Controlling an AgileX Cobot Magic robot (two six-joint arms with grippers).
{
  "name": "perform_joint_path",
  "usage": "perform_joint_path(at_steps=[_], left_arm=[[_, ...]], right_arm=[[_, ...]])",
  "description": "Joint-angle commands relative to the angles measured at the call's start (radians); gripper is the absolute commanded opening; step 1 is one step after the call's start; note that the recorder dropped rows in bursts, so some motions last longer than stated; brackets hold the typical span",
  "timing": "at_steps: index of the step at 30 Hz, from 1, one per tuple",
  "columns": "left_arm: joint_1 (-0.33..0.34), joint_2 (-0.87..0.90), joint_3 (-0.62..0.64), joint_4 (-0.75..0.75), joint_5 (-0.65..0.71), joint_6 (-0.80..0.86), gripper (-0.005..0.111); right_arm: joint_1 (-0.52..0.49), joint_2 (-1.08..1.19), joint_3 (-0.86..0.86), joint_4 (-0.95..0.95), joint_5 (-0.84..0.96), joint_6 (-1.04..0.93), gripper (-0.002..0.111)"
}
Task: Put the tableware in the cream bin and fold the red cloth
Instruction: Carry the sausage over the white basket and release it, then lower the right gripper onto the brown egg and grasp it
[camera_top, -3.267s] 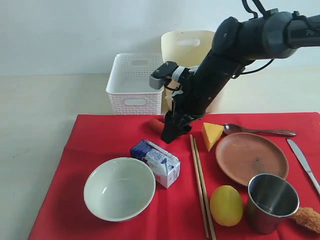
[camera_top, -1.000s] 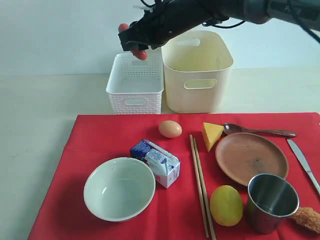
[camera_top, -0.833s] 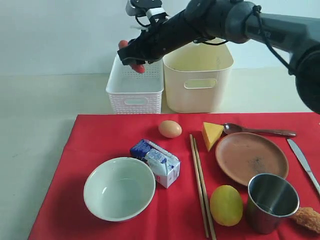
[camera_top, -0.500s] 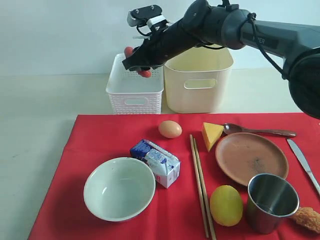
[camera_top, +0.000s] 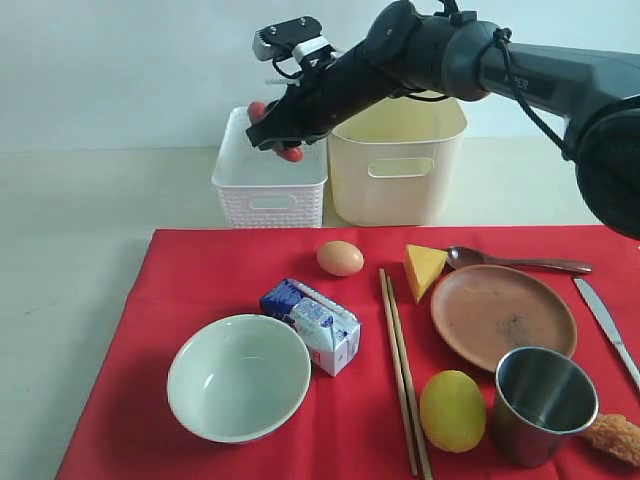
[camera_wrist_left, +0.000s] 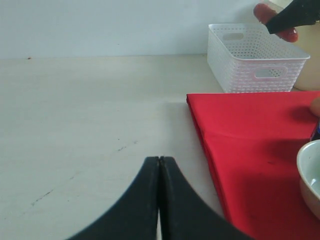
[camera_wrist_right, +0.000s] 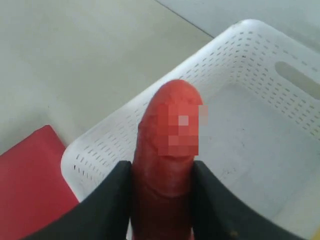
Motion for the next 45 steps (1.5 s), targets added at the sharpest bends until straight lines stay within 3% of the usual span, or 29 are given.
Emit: perform_joint_path(at_steps=[1,10,22,27,30,38,45], left_arm=[[0.004,-0.004,0.003,-0.006,-0.006,-0.005,0.000],[0.004,-0.004,0.003,-0.006,-0.006,-0.005,0.000],[0.004,-0.004,0.003,-0.006,-0.006,-0.005,0.000],[0.004,-0.004,0.003,-0.006,-0.006,-0.005,0.000],[0.004,-0.004,0.003,-0.006,-0.006,-0.005,0.000],[0.004,-0.004,0.003,-0.006,-0.006,-0.005,0.000],[0.004,-0.004,0.003,-0.006,-0.006,-0.005,0.000]], right_arm=[[0.001,-0.012,-0.006,-0.002,0.030,-0.010,0.042],[0.001,-0.014,-0.006,-0.178,-0.014,0.127,0.077],[0.001,-0.121,-0.006,-0.183,0.174,0.129,0.071],[0.001,-0.166,-0.006,-0.255,0.299,0.166,0.063],[0.001,-0.187,-0.006,-0.331,0.338,0.247,0.051],[0.001,-0.229,0.025,-0.451,0.399,0.378,0.000],[0.001,-0.359,0.300,-0.466,0.218,0.363,0.000]])
